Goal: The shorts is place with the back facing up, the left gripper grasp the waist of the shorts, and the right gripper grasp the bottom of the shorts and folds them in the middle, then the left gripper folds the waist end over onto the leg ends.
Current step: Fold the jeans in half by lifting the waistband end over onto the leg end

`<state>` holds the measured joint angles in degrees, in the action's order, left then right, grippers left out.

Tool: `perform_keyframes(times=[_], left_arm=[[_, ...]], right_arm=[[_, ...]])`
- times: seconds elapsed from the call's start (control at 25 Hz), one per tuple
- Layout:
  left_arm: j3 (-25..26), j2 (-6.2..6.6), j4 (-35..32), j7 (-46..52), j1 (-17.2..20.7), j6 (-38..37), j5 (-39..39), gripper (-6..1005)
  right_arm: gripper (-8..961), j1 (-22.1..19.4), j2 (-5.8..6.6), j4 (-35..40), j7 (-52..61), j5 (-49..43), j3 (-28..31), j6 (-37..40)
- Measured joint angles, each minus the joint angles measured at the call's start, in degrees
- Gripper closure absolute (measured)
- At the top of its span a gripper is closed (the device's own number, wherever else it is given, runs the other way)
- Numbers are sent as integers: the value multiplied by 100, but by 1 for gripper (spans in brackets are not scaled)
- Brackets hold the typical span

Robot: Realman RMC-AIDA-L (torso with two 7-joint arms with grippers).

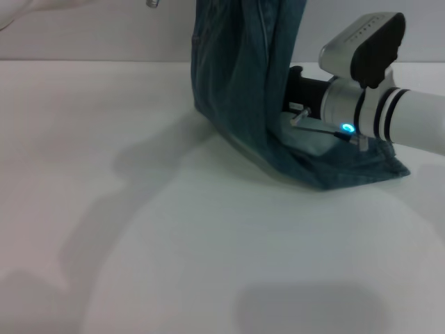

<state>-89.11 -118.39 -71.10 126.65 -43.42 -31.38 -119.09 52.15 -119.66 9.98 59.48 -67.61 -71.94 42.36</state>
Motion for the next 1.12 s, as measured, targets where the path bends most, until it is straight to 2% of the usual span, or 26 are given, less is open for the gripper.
perform_keyframes(times=[0.2, 0.44, 0.76, 0.96, 1.0, 1.08, 1.12], left_arm=[[-10, 0, 5, -6, 20, 51, 0, 939], [-18, 0, 49, -8, 49, 77, 0, 939], [-68, 0, 222, -9, 96, 125, 1, 940], [-263, -4, 237, -9, 200, 215, 0, 941], [-323, -4, 237, -9, 221, 238, 1, 941], [-323, -4, 237, -9, 221, 238, 1, 937], [-569, -4, 238, 7, 301, 328, 20, 936]], right_arm=[[302, 8, -3, 208, 339, 24, -538, 18], [302, -103, -3, 245, 393, 34, -588, -54], [301, -726, 29, 556, 397, 43, -456, -421], [302, -1176, 45, 823, 380, 46, 104, -486], [302, -1375, 48, 987, 350, 46, 496, -493], [302, -1425, 50, 1032, 337, 47, 652, -498], [302, -1552, 58, 1107, 237, 48, 1203, -502]])
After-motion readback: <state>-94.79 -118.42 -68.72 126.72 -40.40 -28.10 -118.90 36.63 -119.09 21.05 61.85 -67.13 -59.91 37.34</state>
